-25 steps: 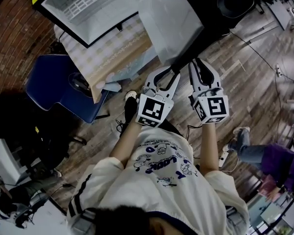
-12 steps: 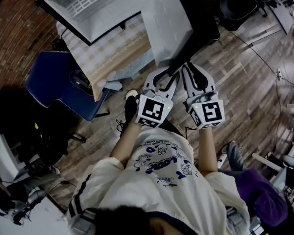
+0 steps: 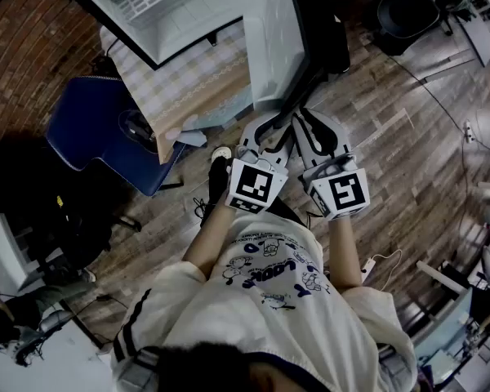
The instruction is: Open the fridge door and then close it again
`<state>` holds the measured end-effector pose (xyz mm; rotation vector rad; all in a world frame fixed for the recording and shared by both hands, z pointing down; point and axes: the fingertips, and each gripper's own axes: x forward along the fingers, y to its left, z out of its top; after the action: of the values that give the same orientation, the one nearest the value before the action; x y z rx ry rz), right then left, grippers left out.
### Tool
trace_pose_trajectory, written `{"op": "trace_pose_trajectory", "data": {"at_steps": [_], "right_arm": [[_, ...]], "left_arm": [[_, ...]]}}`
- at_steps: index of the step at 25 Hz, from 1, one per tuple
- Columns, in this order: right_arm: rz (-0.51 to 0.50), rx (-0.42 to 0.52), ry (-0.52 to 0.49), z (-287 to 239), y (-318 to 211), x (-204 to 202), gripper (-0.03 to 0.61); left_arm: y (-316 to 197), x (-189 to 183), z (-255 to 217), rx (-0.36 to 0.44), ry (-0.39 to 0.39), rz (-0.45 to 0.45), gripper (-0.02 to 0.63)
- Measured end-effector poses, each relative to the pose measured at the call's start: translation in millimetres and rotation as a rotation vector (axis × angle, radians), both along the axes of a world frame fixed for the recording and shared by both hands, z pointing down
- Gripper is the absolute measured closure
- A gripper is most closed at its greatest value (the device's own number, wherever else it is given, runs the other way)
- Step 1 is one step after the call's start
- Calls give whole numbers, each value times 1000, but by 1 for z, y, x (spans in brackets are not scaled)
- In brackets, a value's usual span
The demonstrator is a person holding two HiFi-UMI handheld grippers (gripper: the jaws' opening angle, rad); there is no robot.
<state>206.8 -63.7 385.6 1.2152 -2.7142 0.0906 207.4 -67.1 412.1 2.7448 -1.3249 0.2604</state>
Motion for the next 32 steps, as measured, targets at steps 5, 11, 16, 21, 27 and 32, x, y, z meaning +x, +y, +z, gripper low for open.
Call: {"op": "trace_pose_trajectory", "data": {"at_steps": [5, 11, 16, 21, 27, 32], "right_arm": [[-65, -5, 0, 1, 3, -20, 505], [-126, -11, -3, 1, 7, -47, 506], [-167, -17, -1, 1, 7, -70, 506], [-199, -18, 6, 1, 7, -94, 505], [-239, -27, 7, 2, 5, -123, 505], [-256, -38, -6, 1, 1, -145, 505]], "left_arm": [[-1, -18, 3, -6, 1, -51, 511], [-2, -45, 4, -3, 19, -115, 511], [-4, -68, 5, -5, 24, -160, 511], [-6, -93, 4, -6, 27, -209, 511], [-11, -122, 6, -11, 24, -253, 511], [-16, -144, 5, -13, 22, -285, 509]]}}
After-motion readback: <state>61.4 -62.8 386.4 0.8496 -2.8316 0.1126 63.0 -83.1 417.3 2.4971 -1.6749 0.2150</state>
